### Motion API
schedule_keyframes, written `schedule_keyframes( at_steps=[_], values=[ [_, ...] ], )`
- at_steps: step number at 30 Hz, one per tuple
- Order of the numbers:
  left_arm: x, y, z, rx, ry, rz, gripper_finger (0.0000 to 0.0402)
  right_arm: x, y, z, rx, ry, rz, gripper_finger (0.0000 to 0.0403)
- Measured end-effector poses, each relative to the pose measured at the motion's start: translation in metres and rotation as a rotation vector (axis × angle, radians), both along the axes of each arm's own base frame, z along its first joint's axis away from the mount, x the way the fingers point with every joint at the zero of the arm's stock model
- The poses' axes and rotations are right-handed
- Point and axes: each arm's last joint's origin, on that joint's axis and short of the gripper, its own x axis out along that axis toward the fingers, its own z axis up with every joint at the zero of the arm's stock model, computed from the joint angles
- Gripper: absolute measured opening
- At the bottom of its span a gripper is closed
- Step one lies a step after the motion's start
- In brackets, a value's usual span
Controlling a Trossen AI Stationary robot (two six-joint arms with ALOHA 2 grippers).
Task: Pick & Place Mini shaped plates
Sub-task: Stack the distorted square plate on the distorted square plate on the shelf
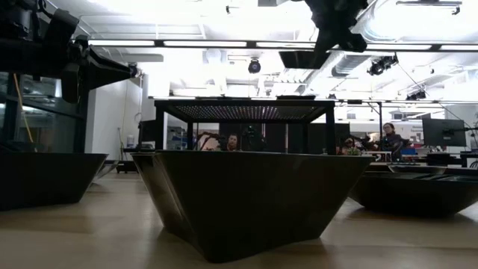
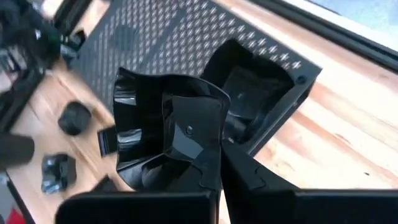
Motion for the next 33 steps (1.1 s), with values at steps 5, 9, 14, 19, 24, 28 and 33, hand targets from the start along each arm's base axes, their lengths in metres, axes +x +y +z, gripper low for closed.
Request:
schedule_keyframes(
  at_steps=[5,9,14,19,24,28,33],
  values=[
    [0.0,0.0,0.0,0.0,0.0,0.0,0.0092,-0.006,-0.015,0.002,-0.023,-0.035,-0.058,0.0],
    [0.0,0.0,0.0,0.0,0.0,0.0,0.0092,-0.007,-0.022,0.005,-0.034,-0.065,-0.096,0.0],
    [0.0,0.0,0.0,0.0,-0.001,0.0,0.0092,-0.008,-0.025,0.005,-0.026,-0.077,-0.21,0.0],
    [0.0,0.0,0.0,0.0,0.0,0.0,0.0092,-0.003,-0.025,-0.007,0.003,-0.081,-0.267,0.0],
    [0.0,0.0,0.0,0.0,0.0,0.0,0.0092,0.005,-0.027,-0.035,0.059,-0.115,-0.282,0.0],
    [0.0,0.0,0.0,0.0,0.0,0.0,0.0092,0.008,-0.029,-0.05,0.078,-0.135,-0.288,0.0],
    [0.0,0.0,0.0,0.0,0.0,0.0,0.0092,0.008,-0.029,-0.058,0.103,-0.128,-0.305,0.0]
  ],
)
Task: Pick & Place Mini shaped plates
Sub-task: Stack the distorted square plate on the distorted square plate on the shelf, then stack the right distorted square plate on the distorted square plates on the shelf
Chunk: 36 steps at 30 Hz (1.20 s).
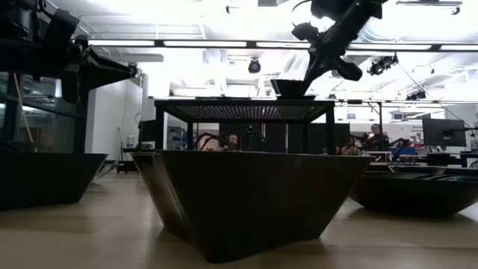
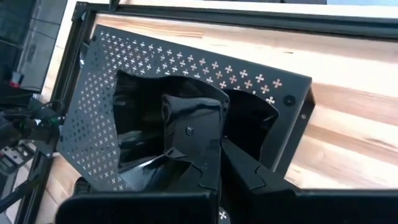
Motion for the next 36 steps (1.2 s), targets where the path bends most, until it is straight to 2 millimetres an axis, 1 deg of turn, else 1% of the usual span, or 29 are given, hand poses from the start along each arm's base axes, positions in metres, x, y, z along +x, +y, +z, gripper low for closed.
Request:
schedule_keyframes(
  at_steps=[12,18,23,27,36],
  values=[
    [0.0,0.0,0.0,0.0,0.0,0.0,0.0092,0.0003,0.0008,-0.0017,0.043,-0.02,-0.002,0.0],
    [0.0,0.0,0.0,0.0,0.0,0.0,0.0092,-0.0019,0.0008,-0.0036,0.039,0.018,-0.047,0.0001],
    [0.0,0.0,0.0,0.0,0.0,0.0,0.0092,-0.002,0.0007,-0.0036,0.042,0.014,-0.035,0.0003],
    [0.0,0.0,0.0,0.0,0.0,0.0,0.0092,-0.0018,0.0011,-0.0036,0.032,0.019,-0.02,0.0019],
    [0.0,0.0,0.0,0.0,0.0,0.0,0.0092,-0.0009,0.0023,-0.0036,0.016,0.026,0.004,0.0069]
  ],
)
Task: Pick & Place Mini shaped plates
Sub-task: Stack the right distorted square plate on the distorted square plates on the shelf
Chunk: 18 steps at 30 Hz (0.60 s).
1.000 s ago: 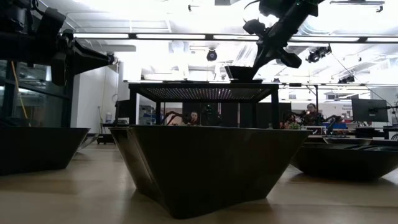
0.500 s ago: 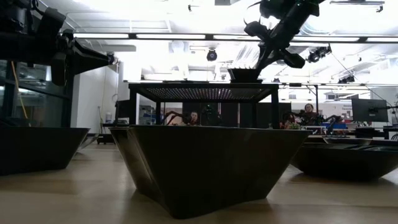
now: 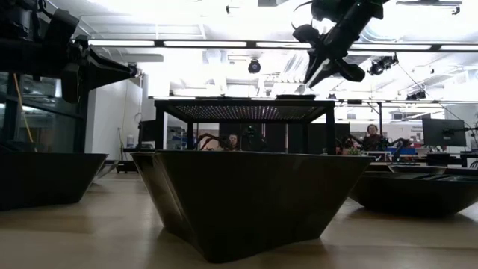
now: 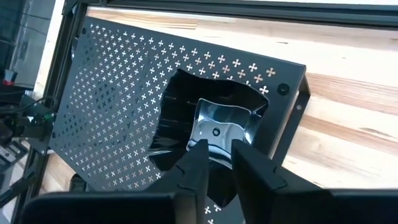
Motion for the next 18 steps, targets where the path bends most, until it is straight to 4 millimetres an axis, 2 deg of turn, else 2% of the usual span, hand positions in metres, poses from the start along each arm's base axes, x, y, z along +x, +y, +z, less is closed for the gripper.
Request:
schedule_keyframes(
  at_steps=[8,18],
  values=[
    [0.0,0.0,0.0,0.0,0.0,0.0,0.0092,0.001,0.002,0.0,-0.038,-0.005,0.168,0.0092],
    [0.0,0.0,0.0,0.0,0.0,0.0,0.0092,0.005,0.017,0.0,-0.016,-0.015,0.376,0.0094]
  ],
)
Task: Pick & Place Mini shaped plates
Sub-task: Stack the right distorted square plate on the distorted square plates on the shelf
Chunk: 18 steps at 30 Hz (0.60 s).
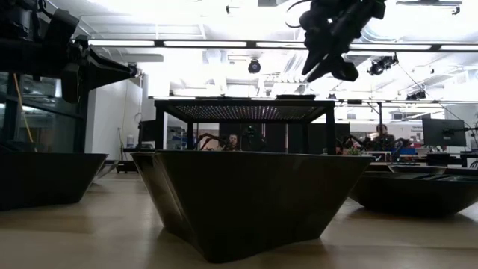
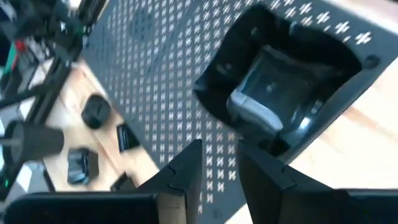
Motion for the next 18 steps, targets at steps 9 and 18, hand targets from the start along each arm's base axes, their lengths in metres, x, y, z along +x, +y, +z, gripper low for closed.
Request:
schedule_keyframes(
  at_steps=[9,18],
  values=[
    [0.0,0.0,0.0,0.0,0.001,0.0,0.0092,-0.008,0.028,0.012,-0.049,0.019,0.097,0.0094],
    [0.0,0.0,0.0,0.0,0.0,0.0,0.0092,-0.003,0.065,0.018,-0.184,0.061,0.182,0.0094]
  ],
)
